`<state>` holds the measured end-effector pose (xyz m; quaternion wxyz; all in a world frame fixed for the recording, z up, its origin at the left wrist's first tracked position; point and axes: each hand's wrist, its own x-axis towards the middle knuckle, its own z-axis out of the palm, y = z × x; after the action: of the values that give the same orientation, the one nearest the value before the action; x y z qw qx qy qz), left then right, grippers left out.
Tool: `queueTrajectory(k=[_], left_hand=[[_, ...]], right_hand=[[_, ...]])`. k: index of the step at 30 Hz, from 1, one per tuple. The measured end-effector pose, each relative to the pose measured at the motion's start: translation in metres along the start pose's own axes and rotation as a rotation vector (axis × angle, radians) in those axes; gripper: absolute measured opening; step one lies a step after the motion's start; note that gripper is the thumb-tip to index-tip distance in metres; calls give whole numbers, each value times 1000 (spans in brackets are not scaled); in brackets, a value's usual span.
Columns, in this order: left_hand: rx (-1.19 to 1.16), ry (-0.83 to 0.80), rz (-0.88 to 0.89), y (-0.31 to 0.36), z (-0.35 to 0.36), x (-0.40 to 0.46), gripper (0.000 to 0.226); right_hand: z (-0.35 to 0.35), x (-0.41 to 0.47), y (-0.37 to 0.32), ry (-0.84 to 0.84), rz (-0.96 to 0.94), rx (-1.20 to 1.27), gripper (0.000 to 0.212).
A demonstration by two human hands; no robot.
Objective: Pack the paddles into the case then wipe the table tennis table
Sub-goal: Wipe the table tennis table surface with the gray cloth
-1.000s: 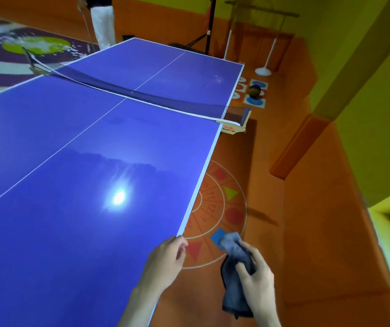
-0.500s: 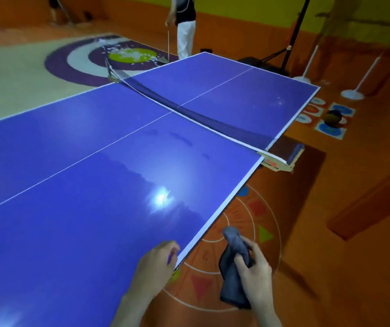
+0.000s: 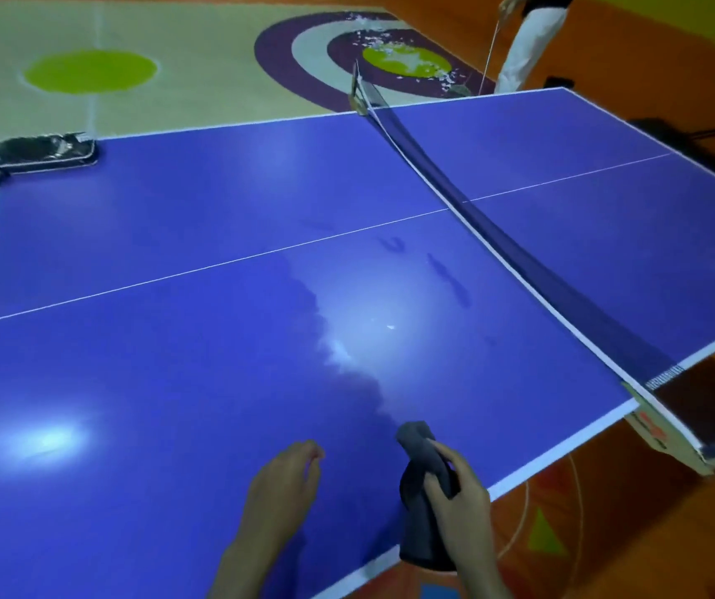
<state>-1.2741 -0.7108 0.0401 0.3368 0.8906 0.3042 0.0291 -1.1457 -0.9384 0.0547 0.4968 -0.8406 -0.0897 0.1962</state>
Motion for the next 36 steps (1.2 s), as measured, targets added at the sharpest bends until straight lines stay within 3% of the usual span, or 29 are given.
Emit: queueTrajectory(k=[4, 9, 12, 17, 20, 22, 24, 26, 36], left_hand=[[-46, 35, -65, -2, -1, 50, 26], [-129, 115, -221, -7, -4, 98, 25], [-117, 135, -300, -12, 0, 121, 15], [-142, 265, -427, -17, 10, 166, 25], [-172, 365, -495, -19, 17, 192, 18], [-200, 436, -557, -22, 23, 204, 21], [-223, 485, -629, -22, 29, 216, 25], [-211, 505, -632, -24, 34, 229, 26], [-61, 661, -519, -68, 55, 296, 25]], right_hand=[[12, 60, -22, 7, -31, -51, 57], [29, 135, -32, -50, -183, -146, 80], [44, 187, -40, -114, -273, -222, 66], [92, 272, -38, -303, -351, -341, 55], [138, 298, -20, -486, -397, -444, 49], [166, 301, -1, -584, -510, -573, 51], [184, 305, 11, -551, -706, -754, 56], [197, 318, 8, -486, -781, -820, 59], [325, 450, -71, -274, -795, -986, 62]])
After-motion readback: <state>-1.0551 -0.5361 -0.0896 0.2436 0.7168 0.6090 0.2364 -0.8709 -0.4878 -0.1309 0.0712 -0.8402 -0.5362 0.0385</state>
